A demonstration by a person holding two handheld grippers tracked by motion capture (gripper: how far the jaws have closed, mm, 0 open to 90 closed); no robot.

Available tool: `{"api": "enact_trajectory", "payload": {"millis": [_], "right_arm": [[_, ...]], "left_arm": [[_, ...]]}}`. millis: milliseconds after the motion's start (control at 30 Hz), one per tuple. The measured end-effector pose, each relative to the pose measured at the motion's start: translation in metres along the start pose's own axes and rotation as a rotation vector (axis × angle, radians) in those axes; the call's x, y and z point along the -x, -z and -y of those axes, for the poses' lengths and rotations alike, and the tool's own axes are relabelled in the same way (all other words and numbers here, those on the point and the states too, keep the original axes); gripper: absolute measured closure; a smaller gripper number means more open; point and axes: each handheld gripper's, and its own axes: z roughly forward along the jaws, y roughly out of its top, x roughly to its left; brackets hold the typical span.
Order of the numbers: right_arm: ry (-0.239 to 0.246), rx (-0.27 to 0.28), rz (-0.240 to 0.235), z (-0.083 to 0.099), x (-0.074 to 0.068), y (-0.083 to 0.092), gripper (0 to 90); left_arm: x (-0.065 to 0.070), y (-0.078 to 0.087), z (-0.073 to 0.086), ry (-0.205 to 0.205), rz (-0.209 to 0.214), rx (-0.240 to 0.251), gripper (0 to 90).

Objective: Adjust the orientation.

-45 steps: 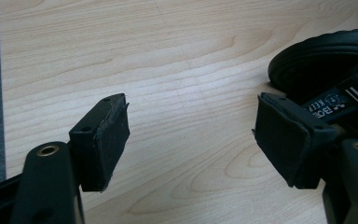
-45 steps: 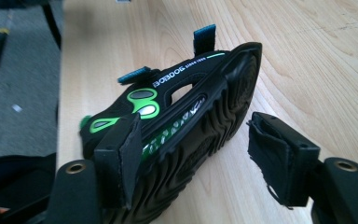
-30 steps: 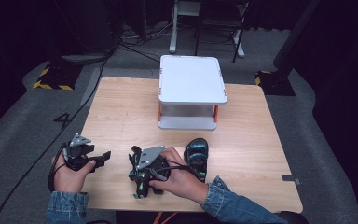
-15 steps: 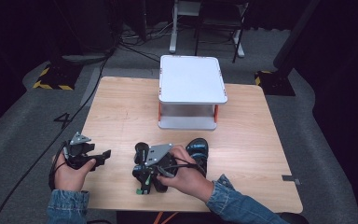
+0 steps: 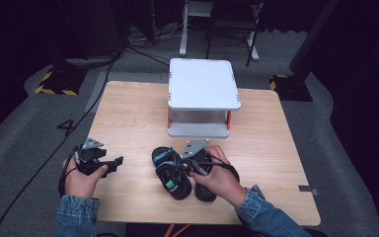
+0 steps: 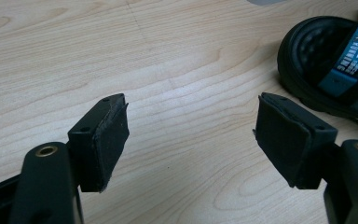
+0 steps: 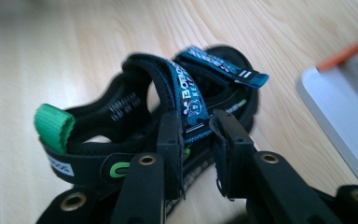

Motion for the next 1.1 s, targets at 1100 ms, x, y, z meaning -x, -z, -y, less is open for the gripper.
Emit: {"api": "enact_trajectory", "payload": {"millis": [1100], "right_arm": [[0.083, -0.068, 0.064, -0.007, 0.003, -0.032, 72.7]], "left_arm": [[-0.002, 0.0, 0.002, 0.011, -0.004, -0.003, 26.1]]}}
